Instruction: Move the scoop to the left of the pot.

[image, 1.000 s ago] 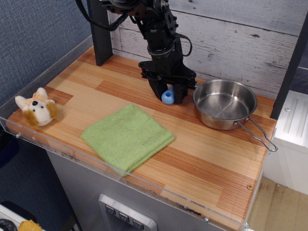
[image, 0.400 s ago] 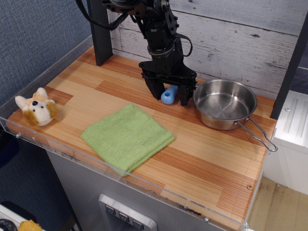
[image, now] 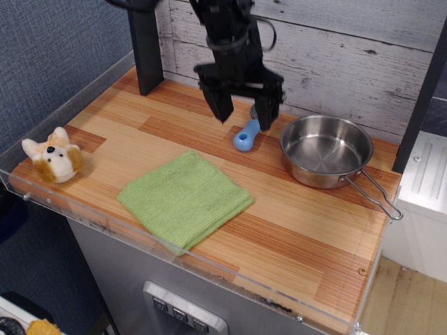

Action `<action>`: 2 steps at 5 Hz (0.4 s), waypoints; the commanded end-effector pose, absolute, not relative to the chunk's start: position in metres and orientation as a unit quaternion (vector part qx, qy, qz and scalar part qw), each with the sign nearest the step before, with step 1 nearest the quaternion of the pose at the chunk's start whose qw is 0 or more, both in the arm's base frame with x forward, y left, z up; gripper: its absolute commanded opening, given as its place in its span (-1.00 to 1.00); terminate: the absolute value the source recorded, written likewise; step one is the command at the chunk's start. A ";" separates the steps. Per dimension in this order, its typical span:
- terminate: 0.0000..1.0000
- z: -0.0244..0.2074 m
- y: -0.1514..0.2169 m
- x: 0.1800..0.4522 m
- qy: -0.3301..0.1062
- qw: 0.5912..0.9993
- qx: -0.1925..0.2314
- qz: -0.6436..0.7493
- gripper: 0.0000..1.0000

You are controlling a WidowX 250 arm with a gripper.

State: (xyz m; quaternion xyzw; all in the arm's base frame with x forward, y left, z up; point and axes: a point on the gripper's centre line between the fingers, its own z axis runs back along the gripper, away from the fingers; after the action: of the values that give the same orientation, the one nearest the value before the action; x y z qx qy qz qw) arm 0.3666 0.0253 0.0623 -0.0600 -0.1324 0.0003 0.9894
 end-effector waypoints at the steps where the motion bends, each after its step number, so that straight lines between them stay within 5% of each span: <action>1: -1.00 0.125 0.022 0.338 -0.192 0.979 -0.066 0.003 1.00; 2: -1.00 0.150 0.031 0.318 -0.210 0.976 -0.055 0.008 1.00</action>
State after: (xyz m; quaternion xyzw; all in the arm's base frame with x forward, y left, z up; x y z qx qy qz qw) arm 0.3268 0.0357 0.1375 -0.0613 -0.1874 0.0097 0.9803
